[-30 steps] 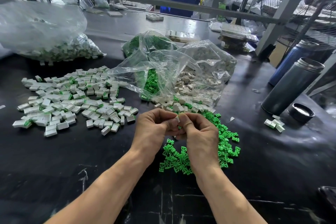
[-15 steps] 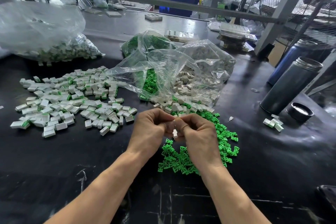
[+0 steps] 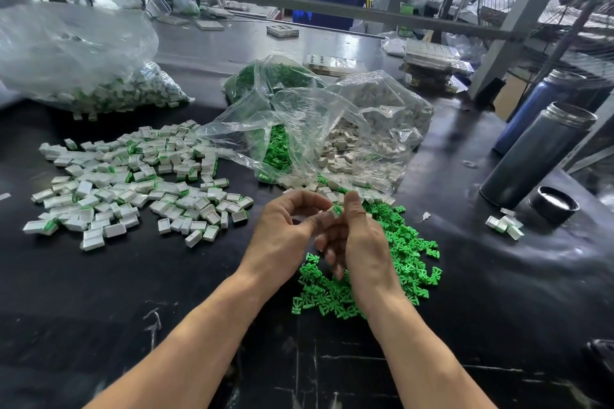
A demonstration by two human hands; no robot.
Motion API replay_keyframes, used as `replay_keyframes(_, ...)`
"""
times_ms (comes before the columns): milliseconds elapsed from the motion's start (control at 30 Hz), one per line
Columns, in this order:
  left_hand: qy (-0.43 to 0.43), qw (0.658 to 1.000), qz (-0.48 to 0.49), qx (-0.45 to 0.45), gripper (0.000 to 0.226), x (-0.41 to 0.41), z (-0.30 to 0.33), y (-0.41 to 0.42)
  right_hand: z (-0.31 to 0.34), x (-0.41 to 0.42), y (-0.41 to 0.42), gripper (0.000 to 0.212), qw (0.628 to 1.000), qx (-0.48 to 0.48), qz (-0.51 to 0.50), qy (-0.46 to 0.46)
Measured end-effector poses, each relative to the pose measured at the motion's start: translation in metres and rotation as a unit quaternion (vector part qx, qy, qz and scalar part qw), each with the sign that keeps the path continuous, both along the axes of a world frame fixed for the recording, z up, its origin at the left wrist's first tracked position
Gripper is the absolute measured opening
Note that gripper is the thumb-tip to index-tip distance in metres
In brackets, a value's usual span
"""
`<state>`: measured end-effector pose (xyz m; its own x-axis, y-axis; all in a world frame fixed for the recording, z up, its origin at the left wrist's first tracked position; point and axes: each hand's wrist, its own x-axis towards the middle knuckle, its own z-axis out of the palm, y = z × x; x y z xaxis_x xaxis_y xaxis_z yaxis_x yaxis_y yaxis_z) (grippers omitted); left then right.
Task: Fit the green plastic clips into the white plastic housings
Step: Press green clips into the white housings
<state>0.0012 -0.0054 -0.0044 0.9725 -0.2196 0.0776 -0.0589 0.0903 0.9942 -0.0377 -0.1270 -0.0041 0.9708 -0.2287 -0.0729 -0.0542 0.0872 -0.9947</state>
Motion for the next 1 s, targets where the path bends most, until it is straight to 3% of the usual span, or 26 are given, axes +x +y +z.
replay_keyframes(233, -0.009, 0.997, -0.068, -0.022, 0.007, -0.011, 0.002, -0.005, 0.0, 0.002, 0.007, 0.065, 0.999, -0.009, -0.03, 0.009)
replay_keyframes(433, -0.018, 0.997, -0.064, -0.048, 0.007, -0.013, 0.003, -0.006, -0.003, 0.003, 0.004, 0.075, 1.0, -0.001, -0.02, -0.009)
replay_keyframes(600, -0.033, 0.997, -0.066, -0.032, 0.005, -0.014, 0.002, -0.008, -0.004, 0.005, 0.006, 0.065, 0.998, -0.043, -0.034, -0.021)
replay_keyframes(1000, -0.051, 0.997, -0.052, -0.008, 0.008, -0.015, 0.001, -0.01, -0.003, 0.003, 0.007, 0.071, 0.996, -0.049, -0.072, -0.002)
